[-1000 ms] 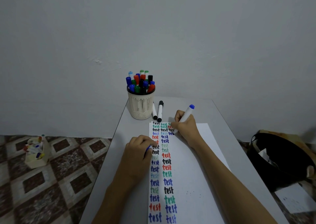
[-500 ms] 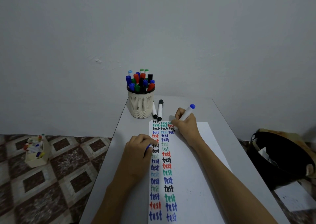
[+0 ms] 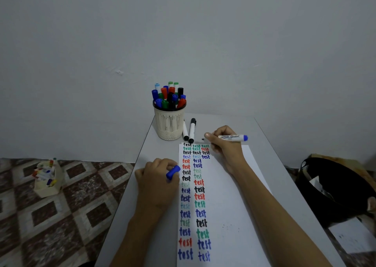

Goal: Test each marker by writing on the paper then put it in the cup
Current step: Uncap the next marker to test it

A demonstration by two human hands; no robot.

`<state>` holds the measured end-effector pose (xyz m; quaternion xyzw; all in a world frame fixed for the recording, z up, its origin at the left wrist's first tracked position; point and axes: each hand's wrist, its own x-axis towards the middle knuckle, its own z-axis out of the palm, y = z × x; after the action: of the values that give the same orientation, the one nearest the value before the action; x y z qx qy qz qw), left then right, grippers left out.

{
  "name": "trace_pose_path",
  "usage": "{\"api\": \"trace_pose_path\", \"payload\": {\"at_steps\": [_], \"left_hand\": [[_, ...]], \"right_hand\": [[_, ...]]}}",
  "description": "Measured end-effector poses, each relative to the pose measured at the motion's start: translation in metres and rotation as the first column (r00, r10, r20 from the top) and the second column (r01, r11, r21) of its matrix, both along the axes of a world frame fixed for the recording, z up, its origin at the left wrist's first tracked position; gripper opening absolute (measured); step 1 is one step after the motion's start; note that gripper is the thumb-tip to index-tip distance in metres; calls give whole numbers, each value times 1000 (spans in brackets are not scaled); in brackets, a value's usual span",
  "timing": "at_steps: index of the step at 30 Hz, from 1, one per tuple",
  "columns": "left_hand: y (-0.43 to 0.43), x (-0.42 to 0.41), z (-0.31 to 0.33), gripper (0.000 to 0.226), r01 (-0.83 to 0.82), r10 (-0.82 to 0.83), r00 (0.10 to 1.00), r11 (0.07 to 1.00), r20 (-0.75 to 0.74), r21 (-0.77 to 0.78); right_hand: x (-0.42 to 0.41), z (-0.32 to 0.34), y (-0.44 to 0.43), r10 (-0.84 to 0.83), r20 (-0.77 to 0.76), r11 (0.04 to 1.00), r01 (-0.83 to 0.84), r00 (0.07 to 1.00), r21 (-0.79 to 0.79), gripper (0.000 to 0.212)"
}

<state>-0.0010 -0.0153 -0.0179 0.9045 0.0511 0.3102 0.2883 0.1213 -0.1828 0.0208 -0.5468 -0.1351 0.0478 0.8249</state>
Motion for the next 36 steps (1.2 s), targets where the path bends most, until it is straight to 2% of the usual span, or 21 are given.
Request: {"api": "trace_pose_path", "payload": {"at_steps": [2, 4, 8, 11, 19, 28, 32, 36], "left_hand": [[1, 0, 3, 16, 81, -75, 995, 993, 63, -91], [1, -3, 8, 19, 142, -127, 988, 967, 83, -210], [1, -5, 11, 22, 169, -147, 985, 939, 94, -299], [1, -6, 13, 22, 180, -150, 982, 928, 116, -327], [0, -7, 13, 20, 216, -175, 973, 918, 147, -332], [1, -7, 15, 18, 172, -105, 974, 921, 202, -349], [1, -9, 17, 18, 158, -64, 972, 889, 225, -429], [-1, -10, 19, 16, 151, -52, 976, 864, 211, -481]], "right_hand": [[-3, 4, 1, 164, -29, 981, -161, 986, 108, 10], [-6, 9, 2, 299, -47, 946, -290, 953, 147, 10], [-11, 12, 6, 399, -31, 916, -400, 916, -20, 6], [-13, 11, 8, 404, -30, 910, -405, 914, -85, 8], [-15, 11, 8, 384, -36, 919, -386, 923, -80, 8], [-16, 12, 5, 381, -62, 920, -385, 923, -78, 14], [-15, 11, 3, 389, -74, 893, -396, 918, -216, 15], [-15, 15, -1, 396, -12, 828, -362, 918, -428, 17]]}}
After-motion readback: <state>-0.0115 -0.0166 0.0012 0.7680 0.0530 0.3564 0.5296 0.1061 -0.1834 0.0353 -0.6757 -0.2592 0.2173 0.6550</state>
